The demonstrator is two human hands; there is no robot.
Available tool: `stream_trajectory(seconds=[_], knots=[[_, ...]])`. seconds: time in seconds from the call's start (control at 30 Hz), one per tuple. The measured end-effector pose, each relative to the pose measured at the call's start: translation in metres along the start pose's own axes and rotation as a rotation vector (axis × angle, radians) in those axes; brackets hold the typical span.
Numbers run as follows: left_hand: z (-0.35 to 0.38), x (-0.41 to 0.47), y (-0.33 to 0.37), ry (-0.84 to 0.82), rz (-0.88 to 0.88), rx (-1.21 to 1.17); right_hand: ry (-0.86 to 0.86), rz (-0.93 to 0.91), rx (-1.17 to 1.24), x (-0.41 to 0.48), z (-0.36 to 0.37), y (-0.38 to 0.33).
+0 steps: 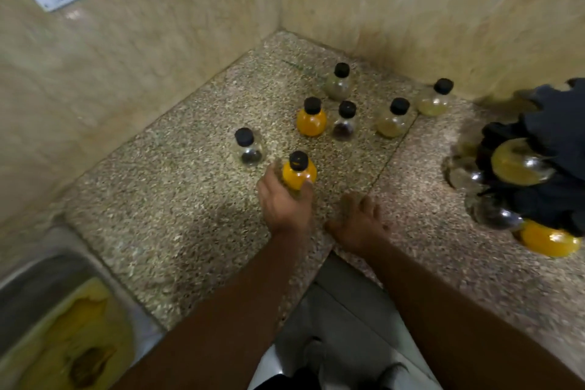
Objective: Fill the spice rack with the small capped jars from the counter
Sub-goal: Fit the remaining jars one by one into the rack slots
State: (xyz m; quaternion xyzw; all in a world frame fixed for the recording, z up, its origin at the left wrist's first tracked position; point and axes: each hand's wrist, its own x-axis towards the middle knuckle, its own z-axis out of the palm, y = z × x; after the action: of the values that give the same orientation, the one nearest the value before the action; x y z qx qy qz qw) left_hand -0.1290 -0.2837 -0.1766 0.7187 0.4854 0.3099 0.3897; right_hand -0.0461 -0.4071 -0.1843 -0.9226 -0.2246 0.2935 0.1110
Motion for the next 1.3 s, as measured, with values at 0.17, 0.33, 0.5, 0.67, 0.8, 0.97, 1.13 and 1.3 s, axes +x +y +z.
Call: stream_trajectory(seconds=[0.17, 0.33, 0.5, 0.67, 0.8, 0.97, 1.13, 1.3], knots=[[-0.006, 0.034, 0.001, -0.166, 0.13, 0.124, -0.036, 0.017, -0.084, 0.003, 0.021, -0.005], [-0.004, 0.053, -0.004, -0.271, 0.259, 0.191, -0.033, 0.01, -0.09, 0.009, 0.024, -0.009], [-0.002, 0.05, 0.0, -0.28, 0.273, 0.236, -0.033, -0.02, -0.077, 0.008, 0.021, -0.007], [0.006, 0.039, 0.01, -0.338, 0.288, 0.328, 0.095, -0.074, 0.132, 0.005, 0.0, 0.009], [0.023, 0.016, 0.032, -0.436, 0.384, 0.289, 0.327, -0.03, 0.403, -0.015, -0.027, 0.036], [0.053, -0.021, 0.085, -0.577, 0.53, 0.181, 0.544, 0.093, 0.686, -0.034, -0.063, 0.076], [0.09, -0.065, 0.143, -0.749, 0.677, 0.086, 0.825, 0.261, 1.046, -0.059, -0.104, 0.127], [0.118, -0.109, 0.201, -0.854, 0.808, -0.02, 0.921, 0.338, 1.293, -0.083, -0.149, 0.181]])
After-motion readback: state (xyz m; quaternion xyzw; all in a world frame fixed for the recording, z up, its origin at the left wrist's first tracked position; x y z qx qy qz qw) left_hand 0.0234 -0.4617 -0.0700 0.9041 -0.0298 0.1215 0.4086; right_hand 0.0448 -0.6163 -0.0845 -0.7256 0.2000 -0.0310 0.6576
